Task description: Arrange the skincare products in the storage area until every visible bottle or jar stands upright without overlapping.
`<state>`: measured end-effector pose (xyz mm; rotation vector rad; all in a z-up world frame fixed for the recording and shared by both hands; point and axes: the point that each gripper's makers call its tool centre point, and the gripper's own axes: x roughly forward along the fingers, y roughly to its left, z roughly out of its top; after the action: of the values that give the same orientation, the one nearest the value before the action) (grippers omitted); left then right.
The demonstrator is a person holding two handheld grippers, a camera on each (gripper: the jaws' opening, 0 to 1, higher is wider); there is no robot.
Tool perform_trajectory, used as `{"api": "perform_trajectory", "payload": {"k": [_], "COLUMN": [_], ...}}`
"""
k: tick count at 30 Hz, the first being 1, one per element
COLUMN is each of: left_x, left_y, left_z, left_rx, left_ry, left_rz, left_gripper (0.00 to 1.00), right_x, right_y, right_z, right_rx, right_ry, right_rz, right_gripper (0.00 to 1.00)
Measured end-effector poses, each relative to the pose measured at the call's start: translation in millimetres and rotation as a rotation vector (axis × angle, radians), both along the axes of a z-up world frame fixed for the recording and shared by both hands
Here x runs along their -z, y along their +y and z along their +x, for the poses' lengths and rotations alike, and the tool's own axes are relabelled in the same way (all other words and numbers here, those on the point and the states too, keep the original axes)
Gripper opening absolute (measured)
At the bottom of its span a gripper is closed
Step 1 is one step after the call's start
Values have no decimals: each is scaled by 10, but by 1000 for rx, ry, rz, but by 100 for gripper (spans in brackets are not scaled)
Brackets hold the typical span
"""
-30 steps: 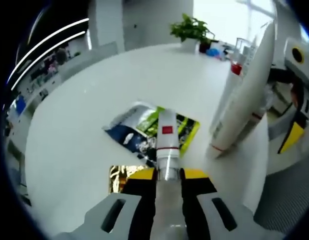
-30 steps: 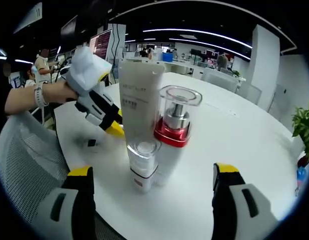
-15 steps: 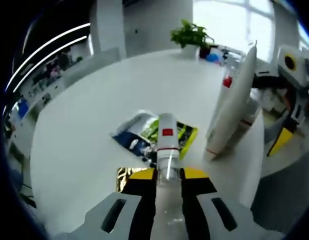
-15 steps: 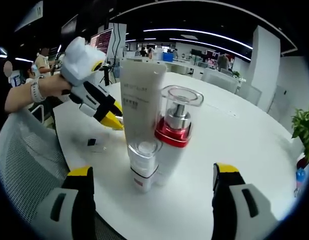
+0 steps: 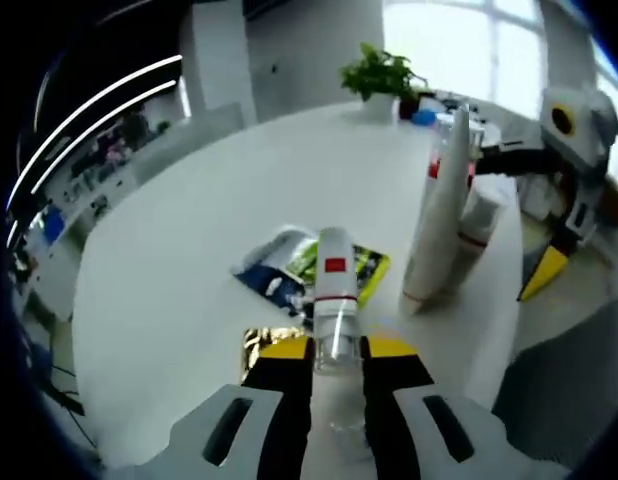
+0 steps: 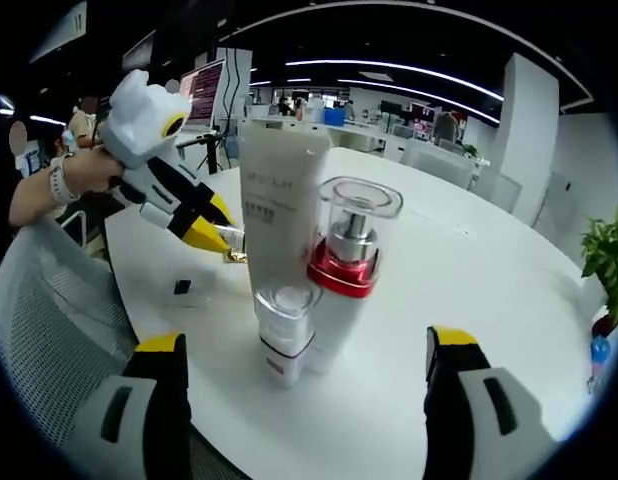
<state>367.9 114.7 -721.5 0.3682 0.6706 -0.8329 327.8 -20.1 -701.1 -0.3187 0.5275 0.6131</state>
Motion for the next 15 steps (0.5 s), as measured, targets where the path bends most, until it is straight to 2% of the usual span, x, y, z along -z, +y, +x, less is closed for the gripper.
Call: {"api": "perform_trajectory", "payload": {"k": [15], "left_x": [-13], "left_y": [96], "left_z": [-169], "left_rx": [-10], "left_ry": [0], "left_rz": [18], "left_gripper": [14], "right_x": [-73], "right_y": [0], "right_z": [8], "right_rx": [3], "right_ry": [-32], "right_rz": [19], "right_gripper": [99]}}
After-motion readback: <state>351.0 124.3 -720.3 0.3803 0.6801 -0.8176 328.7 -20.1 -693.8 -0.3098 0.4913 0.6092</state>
